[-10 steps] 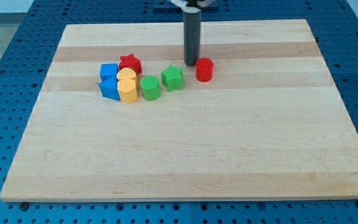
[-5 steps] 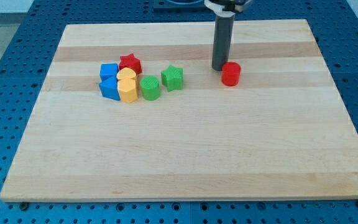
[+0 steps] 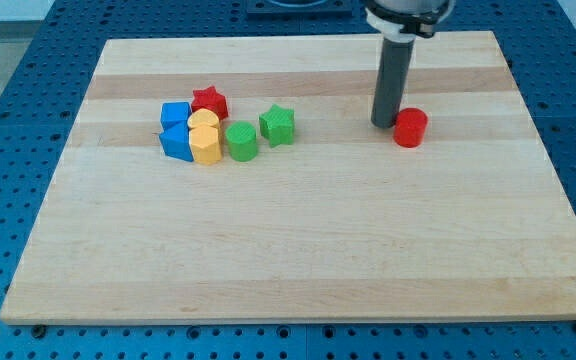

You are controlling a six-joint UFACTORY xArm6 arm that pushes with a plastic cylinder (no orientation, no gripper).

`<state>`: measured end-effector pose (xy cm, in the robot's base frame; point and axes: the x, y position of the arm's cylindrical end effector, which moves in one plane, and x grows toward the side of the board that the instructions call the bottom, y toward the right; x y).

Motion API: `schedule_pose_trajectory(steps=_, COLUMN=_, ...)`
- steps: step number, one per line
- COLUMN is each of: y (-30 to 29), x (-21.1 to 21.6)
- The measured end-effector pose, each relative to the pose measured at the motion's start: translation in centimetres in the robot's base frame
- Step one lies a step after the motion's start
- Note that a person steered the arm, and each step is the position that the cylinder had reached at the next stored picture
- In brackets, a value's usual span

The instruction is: Move the red circle to the center right

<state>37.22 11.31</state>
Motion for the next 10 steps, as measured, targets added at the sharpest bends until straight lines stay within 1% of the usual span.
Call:
schedule_pose_trajectory(steps=1, y=1.5, x=0.0)
schedule_pose_trajectory(steps=2, y=-0.8, x=0.0)
schedule_pose_trajectory(steps=3, y=-5.0, x=1.4)
schedule_pose_trajectory(steps=4, y=-5.5, x=6.1)
schedule_pose_trajectory(steps=5, y=-4.3, x=6.0)
schedule_pose_trajectory(steps=6, y=-2.7, x=2.8)
schedule_pose_trajectory(steps=7, y=-1.7, x=0.6)
schedule_pose_trajectory(steps=8, y=0.2, x=2.9)
schedule_pose_trajectory(steps=9, y=1.6, x=3.1)
schedule_pose_trajectory(steps=10, y=2.7, x=1.5)
